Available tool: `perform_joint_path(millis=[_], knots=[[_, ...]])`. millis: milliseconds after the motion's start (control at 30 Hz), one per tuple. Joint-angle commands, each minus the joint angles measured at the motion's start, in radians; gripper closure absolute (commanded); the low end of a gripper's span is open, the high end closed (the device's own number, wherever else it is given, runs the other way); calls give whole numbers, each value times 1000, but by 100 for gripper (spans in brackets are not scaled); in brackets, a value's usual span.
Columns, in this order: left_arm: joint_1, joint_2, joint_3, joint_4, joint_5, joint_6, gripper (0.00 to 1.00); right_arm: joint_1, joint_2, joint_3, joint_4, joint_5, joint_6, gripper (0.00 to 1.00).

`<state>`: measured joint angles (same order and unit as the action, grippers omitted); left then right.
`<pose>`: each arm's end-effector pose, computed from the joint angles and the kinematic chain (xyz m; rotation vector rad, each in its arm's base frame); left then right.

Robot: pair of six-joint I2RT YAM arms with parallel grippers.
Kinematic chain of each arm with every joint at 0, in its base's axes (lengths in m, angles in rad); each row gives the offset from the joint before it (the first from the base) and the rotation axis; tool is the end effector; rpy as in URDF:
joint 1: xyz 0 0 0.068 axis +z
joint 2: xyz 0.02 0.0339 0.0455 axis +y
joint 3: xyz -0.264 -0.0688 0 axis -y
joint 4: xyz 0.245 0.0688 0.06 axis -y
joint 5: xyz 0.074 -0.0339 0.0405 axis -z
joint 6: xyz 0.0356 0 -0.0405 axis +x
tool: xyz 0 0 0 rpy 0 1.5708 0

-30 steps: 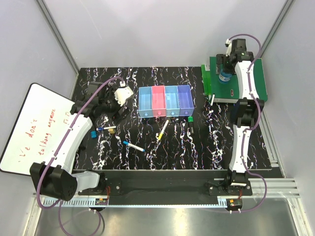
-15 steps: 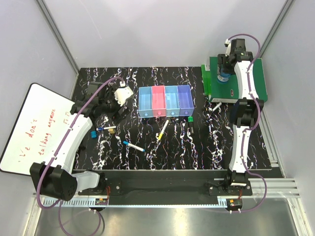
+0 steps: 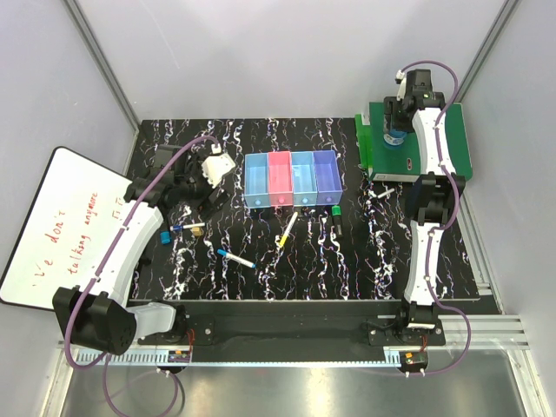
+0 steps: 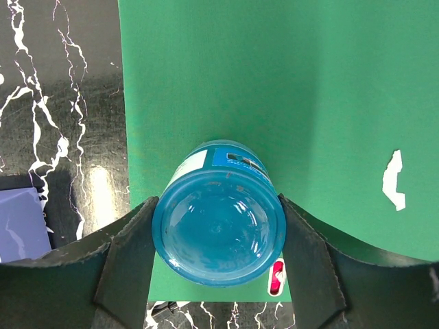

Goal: Sort the stationery into containers
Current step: Pick up the stationery from the corner of the board.

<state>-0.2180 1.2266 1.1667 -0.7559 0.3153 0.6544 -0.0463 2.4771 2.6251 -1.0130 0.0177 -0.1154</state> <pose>0.2446 -0.0655 0.3287 1.1207 2.0556 -0.1621 0.5318 -0.0253 0.2884 -0.0763 2.4367 -0.0940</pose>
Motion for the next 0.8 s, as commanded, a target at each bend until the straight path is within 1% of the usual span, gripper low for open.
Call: perform_joint_path(millis=[0, 67, 167, 267, 300, 367, 400, 433, 467, 500, 600, 633, 667, 733, 767], knots=[[-4, -15, -4, 10, 56, -39, 1, 5, -61, -4, -6, 18, -3, 100], [-4, -18, -7, 4, 117, -67, 1, 5, -85, -4, -10, 2, 9, 100], [-4, -6, 8, -5, 197, -110, 1, 5, -130, -11, -24, -65, 34, 100], [-4, 17, 43, -6, 269, -151, 1, 5, -181, -39, -47, -188, 49, 100], [-4, 25, 56, -6, 306, -162, 1, 5, -193, -46, -62, -270, 54, 100], [-4, 51, 97, -7, 336, -199, 1, 5, -230, -78, -73, -355, 65, 100], [-4, 60, 112, -6, 379, -208, 1, 5, -242, -89, -81, -436, 68, 100], [-6, 76, 125, -6, 398, -219, 1, 5, -265, -99, -85, -479, 72, 100], [-7, 83, 151, -3, 421, -232, 1, 5, -273, -112, -91, -561, 72, 100], [-11, 97, 163, 0, 457, -240, 1, 5, -282, -119, -98, -597, 77, 100], [-29, 114, 195, 27, 505, -277, 1, 11, -317, -138, -111, -703, 86, 100], [-38, 126, 200, 35, 518, -283, 1, 11, -332, -140, -116, -735, 88, 100], [-44, 129, 208, 47, 528, -292, 1, 13, -337, -145, -121, -799, 91, 100], [-70, 142, 212, 67, 545, -305, 1, 14, -357, -158, -127, -860, 109, 100], [-79, 146, 212, 88, 547, -315, 1, 17, -362, -163, -125, -922, 109, 100]])
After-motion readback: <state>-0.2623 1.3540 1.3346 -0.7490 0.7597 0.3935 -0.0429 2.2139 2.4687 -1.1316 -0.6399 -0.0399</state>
